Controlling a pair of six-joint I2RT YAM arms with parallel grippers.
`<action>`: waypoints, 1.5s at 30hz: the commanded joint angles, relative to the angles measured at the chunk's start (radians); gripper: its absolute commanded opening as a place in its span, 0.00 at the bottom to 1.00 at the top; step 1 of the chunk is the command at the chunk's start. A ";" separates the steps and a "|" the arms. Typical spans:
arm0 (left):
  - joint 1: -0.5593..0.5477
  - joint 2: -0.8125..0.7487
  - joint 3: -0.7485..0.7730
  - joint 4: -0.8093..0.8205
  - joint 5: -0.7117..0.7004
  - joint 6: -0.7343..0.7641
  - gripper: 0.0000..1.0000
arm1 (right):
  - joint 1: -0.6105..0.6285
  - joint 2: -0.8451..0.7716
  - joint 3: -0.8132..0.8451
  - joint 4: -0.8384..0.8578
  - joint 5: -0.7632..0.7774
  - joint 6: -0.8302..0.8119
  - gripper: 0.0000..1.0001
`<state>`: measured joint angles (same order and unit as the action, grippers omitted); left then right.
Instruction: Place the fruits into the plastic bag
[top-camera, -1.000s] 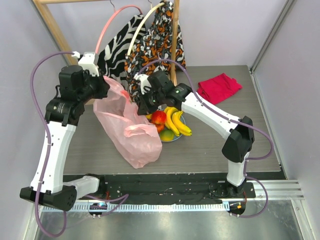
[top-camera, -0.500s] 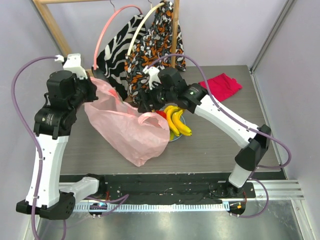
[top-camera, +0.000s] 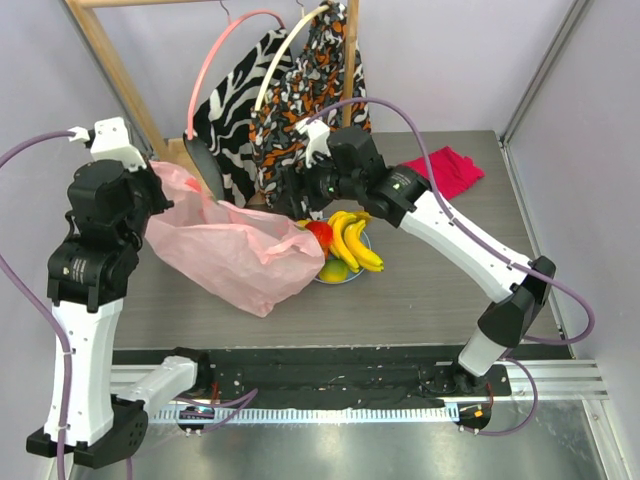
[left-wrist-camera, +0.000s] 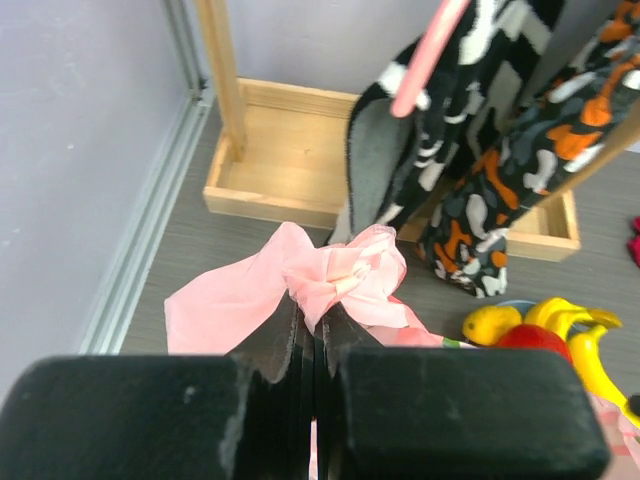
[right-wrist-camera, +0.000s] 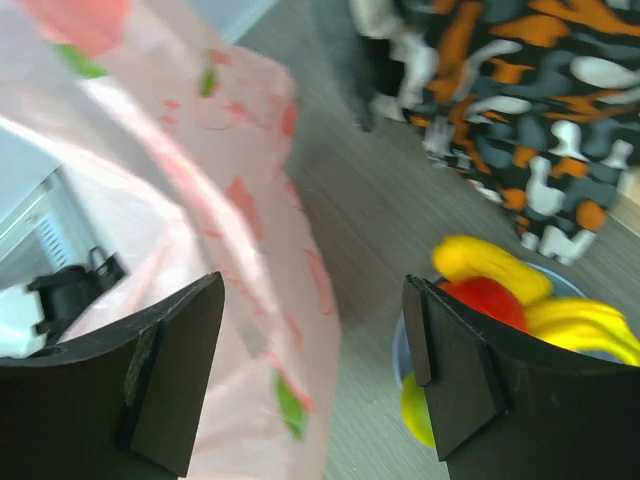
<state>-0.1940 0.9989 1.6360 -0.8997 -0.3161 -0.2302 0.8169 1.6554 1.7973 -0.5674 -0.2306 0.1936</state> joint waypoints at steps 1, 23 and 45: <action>0.007 0.017 -0.001 -0.033 -0.133 -0.026 0.00 | -0.080 -0.036 0.034 -0.040 0.163 0.055 0.80; 0.007 -0.016 -0.061 0.008 -0.270 -0.038 0.00 | -0.213 0.127 -0.131 -0.155 0.077 0.127 0.76; 0.007 -0.028 -0.084 0.027 -0.248 -0.009 0.00 | -0.163 0.248 -0.110 -0.123 0.044 0.138 0.81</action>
<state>-0.1932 0.9897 1.5558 -0.9169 -0.5644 -0.2501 0.6479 1.8996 1.6569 -0.7238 -0.1684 0.3210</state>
